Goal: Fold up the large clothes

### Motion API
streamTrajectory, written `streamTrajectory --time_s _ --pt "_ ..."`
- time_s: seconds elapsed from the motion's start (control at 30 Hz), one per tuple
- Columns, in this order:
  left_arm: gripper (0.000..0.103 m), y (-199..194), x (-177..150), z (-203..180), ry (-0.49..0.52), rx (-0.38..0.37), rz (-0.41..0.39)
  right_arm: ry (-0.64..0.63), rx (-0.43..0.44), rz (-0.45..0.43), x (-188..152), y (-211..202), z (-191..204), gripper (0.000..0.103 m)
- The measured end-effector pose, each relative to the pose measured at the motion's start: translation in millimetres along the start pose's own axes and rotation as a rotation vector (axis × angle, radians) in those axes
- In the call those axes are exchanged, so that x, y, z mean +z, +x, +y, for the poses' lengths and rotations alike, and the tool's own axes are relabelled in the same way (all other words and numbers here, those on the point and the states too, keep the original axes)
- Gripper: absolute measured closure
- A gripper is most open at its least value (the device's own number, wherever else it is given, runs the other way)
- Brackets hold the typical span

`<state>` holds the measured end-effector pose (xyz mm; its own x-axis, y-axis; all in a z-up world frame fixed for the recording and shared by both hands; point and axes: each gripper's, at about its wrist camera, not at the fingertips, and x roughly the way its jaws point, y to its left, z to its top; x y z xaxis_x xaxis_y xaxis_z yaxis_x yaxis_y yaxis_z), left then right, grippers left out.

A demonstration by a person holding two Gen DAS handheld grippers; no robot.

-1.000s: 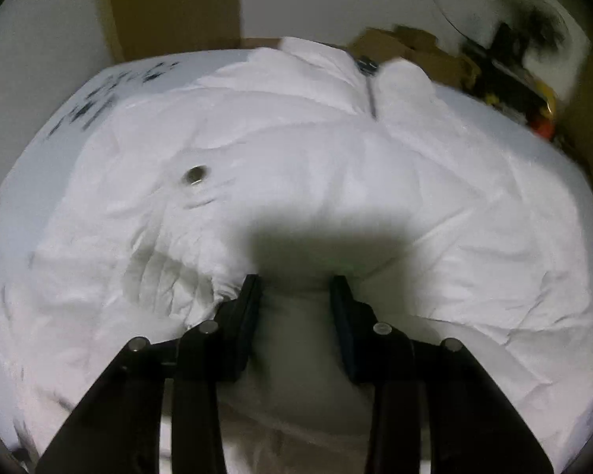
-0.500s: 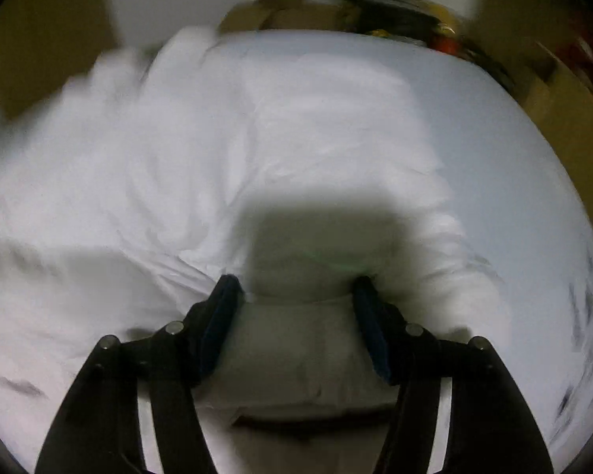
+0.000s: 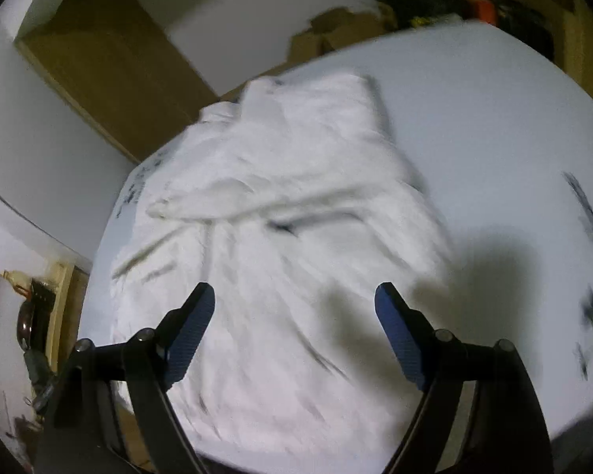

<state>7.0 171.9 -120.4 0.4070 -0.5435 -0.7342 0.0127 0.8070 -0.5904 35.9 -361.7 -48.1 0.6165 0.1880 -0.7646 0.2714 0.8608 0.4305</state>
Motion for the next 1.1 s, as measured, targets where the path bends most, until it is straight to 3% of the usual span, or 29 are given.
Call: streamTrajectory --time_s 0.13,0.33,0.47,0.8,0.93,1.1 --pt "0.000 23 -1 0 -0.038 -0.107 0.049 0.047 -0.079 -0.028 -31 -39 -45 0.020" --pt "0.000 43 -1 -1 -0.071 -0.143 0.081 0.063 -0.169 -0.017 -53 -66 -75 0.020" --pt "0.000 50 3 -3 -0.068 -0.167 0.090 0.116 -0.158 0.032 -60 -66 -97 0.020" --pt "0.000 66 12 -14 -0.056 -0.242 0.117 0.270 0.044 0.183 -54 -6 -110 0.020" --pt "0.000 73 18 -9 -0.114 -0.306 0.121 0.335 0.153 0.213 -52 9 -109 0.020" --pt "0.000 77 22 -10 -0.122 -0.310 0.132 0.324 0.188 0.242 -49 22 -94 0.020"
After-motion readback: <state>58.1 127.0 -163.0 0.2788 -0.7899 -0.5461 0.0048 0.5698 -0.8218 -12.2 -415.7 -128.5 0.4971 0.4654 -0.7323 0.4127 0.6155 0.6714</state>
